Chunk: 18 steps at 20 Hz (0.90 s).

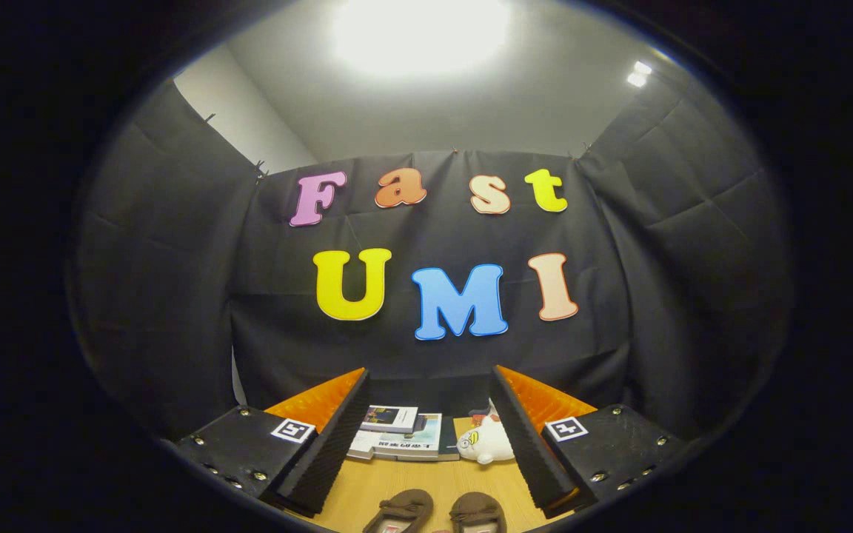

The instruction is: Open the storage box then place both shoes into the box .Put the left shoe in first, then the right shoe, with the right side of both shoes facing outward in a uniform manner.

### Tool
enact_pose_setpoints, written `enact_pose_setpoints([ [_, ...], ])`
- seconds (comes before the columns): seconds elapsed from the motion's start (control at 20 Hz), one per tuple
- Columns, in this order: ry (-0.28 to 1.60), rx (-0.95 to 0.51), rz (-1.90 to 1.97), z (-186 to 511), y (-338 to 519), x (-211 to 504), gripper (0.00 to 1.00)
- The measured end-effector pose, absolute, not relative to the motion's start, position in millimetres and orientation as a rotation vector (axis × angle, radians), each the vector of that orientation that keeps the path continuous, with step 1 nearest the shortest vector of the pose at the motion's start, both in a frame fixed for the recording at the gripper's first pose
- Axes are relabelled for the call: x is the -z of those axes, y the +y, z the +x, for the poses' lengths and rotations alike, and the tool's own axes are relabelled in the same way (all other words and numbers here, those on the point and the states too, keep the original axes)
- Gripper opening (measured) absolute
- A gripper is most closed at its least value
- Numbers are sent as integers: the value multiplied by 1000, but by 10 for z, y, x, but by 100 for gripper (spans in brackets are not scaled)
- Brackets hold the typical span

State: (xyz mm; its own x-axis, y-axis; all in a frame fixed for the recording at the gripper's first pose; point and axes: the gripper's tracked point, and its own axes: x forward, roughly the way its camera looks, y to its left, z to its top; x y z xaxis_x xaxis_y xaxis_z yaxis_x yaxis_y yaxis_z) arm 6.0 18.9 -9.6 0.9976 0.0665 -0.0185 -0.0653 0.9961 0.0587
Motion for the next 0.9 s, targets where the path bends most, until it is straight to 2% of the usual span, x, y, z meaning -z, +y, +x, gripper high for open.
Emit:
enact_pose_setpoints([
  [0.4, 122, -144, 157, 70, 543, 489, 98],
  [0.9, 348, -254, 394, -35, 1099, 1176, 98],
])
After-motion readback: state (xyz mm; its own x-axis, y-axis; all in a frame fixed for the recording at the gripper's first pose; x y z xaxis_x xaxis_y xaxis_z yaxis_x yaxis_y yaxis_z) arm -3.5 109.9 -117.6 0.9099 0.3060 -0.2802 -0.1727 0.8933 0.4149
